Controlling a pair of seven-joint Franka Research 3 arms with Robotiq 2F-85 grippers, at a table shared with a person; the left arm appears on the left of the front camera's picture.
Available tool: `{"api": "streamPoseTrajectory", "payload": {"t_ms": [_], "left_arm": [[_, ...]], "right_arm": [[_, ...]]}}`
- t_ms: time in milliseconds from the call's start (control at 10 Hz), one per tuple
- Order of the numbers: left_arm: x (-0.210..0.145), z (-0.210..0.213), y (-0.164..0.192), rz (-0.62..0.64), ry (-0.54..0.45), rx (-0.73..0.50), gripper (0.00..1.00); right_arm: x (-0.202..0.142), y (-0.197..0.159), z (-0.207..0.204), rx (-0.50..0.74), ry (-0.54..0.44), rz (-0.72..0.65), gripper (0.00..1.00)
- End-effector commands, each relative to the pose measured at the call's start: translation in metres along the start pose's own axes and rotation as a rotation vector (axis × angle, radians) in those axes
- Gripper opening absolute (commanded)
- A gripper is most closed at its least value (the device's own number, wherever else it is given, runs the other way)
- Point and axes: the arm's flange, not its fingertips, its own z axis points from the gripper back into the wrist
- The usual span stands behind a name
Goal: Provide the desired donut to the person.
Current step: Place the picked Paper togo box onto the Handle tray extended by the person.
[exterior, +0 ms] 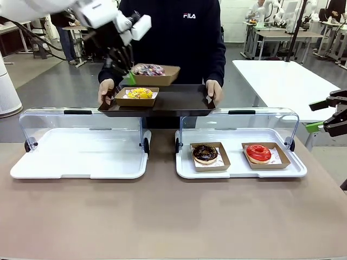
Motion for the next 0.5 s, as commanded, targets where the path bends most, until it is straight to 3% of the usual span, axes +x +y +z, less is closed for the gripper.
{"api": "streamPoseTrajectory", "payload": {"t_ms": [0, 200, 400], "left_arm": [[0.012, -0.019, 0.021, -0.005, -0.035, 0.015, 0.01], [0.019, -0.052, 0.033, -0.070, -0.049, 0.082, 0.01], [0.028, -0.067, 0.047, -0.050, -0.065, 0.091, 0.01]], "right_arm": [[-0.002, -0.002, -0.003, 0.002, -0.040, 0.005, 1.00], [-0.002, -0.002, -0.003, 0.002, -0.040, 0.005, 1.00], [-0.002, -0.002, -0.003, 0.002, -0.040, 0.005, 1.00]]}}
